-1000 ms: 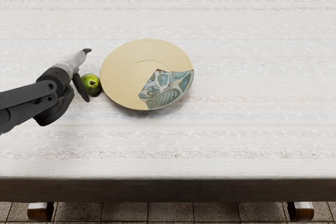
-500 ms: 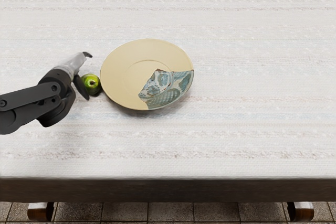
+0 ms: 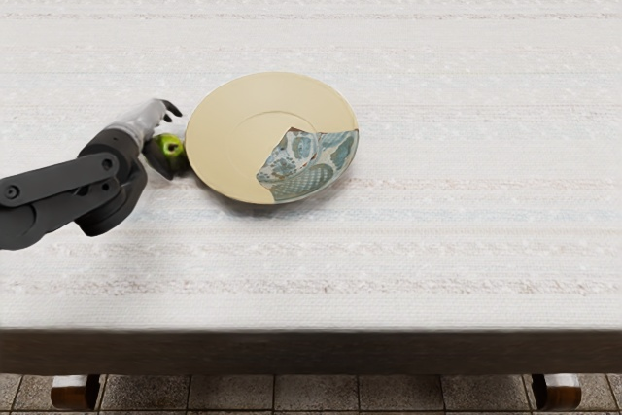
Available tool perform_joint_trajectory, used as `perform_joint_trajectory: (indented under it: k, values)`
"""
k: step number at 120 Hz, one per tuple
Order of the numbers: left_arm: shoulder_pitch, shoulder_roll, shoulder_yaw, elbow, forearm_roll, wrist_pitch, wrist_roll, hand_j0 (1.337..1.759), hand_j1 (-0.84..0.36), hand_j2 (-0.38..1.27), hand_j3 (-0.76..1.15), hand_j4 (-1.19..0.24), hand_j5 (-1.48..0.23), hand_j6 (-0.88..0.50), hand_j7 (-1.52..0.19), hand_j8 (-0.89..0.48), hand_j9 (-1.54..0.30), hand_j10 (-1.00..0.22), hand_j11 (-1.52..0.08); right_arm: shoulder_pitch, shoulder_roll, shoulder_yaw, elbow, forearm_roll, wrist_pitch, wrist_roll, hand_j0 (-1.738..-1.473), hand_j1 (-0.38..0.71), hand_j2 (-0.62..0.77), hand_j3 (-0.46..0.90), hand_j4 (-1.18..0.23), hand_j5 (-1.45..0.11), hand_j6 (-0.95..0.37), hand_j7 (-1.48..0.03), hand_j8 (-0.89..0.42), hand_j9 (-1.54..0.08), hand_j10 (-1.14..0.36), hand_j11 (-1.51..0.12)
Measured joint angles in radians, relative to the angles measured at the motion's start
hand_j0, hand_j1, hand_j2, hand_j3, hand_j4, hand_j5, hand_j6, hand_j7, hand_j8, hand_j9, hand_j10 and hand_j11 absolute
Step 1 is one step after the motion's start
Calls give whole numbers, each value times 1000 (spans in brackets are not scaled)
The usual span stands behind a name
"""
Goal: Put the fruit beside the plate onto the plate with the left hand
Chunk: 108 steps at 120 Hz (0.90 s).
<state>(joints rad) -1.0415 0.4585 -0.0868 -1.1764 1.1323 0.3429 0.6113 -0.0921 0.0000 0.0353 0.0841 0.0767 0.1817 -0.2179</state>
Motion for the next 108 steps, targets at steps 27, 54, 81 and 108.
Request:
perform_joint_trajectory:
  k: [27, 54, 81, 108]
  values:
    - [0, 4, -1, 0, -6, 1, 0, 1658, -37, 69, 0, -326, -421, -328, -420, -328, -419, -328, -419, 0, 0, 0, 0, 0, 0, 0, -1658, -349, 0, 0, 0, 0, 0, 0, 0, 0, 0, 0]
    - [1, 0, 0, 0, -7, 0, 0, 1658, -64, 76, 0, -352, -460, -353, -458, -354, -457, -354, -456, 0, 0, 0, -1, 0, 0, 0, -1658, -349, 0, 0, 0, 0, 0, 0, 0, 0, 0, 0]
    - [2, -4, 0, 1, -9, -3, 0, 1657, -99, 113, 0, -388, -510, -390, -509, -391, -507, -390, -506, -1, 0, 0, -1, 0, 0, 0, -1658, -349, 0, 0, 0, 0, 0, 0, 0, 0, 0, 0]
    - [2, -3, -1, 1, -11, -5, 0, 1657, -142, 151, 0, -428, -563, -429, -562, -430, -561, -429, -561, -2, 0, 0, -1, 0, -1, 0, -1658, -349, 0, 0, 0, 0, -1, 0, 0, 0, 0, 0]
